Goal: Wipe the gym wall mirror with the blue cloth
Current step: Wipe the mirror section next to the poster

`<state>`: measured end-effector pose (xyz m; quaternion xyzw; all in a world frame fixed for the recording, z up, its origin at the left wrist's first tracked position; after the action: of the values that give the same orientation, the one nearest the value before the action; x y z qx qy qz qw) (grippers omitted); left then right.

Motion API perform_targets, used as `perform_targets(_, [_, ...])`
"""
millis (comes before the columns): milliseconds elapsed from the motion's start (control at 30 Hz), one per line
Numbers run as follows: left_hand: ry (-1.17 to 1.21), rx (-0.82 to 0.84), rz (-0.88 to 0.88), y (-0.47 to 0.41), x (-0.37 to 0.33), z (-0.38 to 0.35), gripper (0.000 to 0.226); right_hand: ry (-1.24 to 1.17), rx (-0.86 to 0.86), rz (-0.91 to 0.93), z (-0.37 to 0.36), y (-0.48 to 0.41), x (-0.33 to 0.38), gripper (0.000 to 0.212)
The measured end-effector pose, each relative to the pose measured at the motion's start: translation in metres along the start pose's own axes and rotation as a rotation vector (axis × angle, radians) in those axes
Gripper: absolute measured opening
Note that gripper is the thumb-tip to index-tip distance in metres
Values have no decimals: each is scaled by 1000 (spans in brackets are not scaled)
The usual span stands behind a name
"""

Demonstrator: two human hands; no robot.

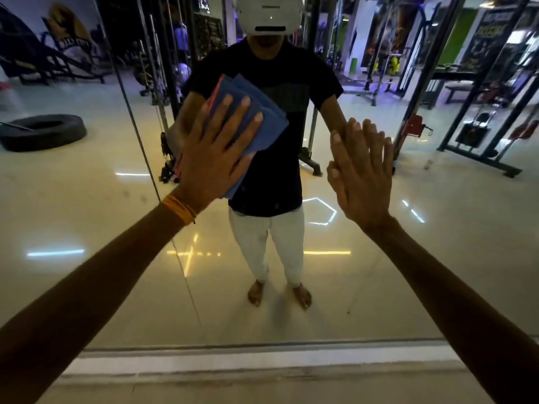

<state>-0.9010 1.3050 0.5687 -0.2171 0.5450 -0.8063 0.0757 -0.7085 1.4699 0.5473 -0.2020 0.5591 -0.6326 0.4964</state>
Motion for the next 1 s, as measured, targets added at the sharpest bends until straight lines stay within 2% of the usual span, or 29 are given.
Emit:
perform_targets(67, [-31, 41, -115, 38, -24, -17, 66, 1, -4, 44, -4, -1, 11, 49])
perform_targets(167, [-42, 202, -296, 129, -73, -49, 85, -2, -14, 49, -10, 4, 24, 52])
perform_targets(233, [-81, 213, -351, 136, -76, -50, 88, -7, -4, 56, -12, 6, 24, 54])
perform_targets(300, [-113, 125, -327, 94, -60, -35, 81, -2, 4, 75, -12, 7, 19, 51])
perform_targets(400, [12, -19, -37, 28, -21, -14, 66, -2, -4, 67, -11, 7, 14, 49])
perform_targets(433, [37, -32, 43, 24, -18, -13, 69, -2, -5, 60, -11, 8, 15, 49])
perform_targets(467, [27, -28, 49, 34, -25, -18, 77, -3, -1, 60, -12, 10, 17, 50])
perform_targets(500, [-10, -16, -17, 57, -40, -27, 86, 0, 1, 67, -15, 11, 18, 51])
perform_targets(567, [-32, 111, -220, 125, -79, -52, 97, 2, 3, 67, -18, 13, 19, 55])
perform_targets(667, [-1, 254, -387, 167, -100, -62, 91, -4, -26, 62, -21, 14, 15, 56])
perform_targets(733, [61, 252, -329, 141, -83, -50, 84, 12, -12, 91, -24, 16, 12, 59])
perform_targets(833, [29, -18, -124, 70, -34, -23, 77, 29, 8, 98, -29, 16, 13, 60])
perform_targets(867, [46, -35, -93, 56, -24, -24, 74, 28, -1, 81, -30, 16, 14, 60])
perform_targets(900, [73, -2, -130, 49, -27, -25, 72, 33, -12, 70, -32, 16, 15, 60])
perform_targets(967, [300, 150, -285, 76, -56, -39, 78, 37, -24, 55, -35, 16, 16, 61])
perform_targets(1000, [179, 206, -342, 102, -69, -50, 82, 35, -25, 52, -37, 17, 15, 62])
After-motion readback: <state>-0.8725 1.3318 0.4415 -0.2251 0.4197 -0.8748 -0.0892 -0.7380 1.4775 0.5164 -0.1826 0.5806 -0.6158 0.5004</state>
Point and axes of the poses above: each hand's wrist, its own y-axis away from the middle knuckle, its own z-axis out of the back of the hand, x = y × z, the point moved 8 cm from there along -y, towards the middle knuckle, and after that the axes turned 8 degrees about z, right-handed, at the moved point
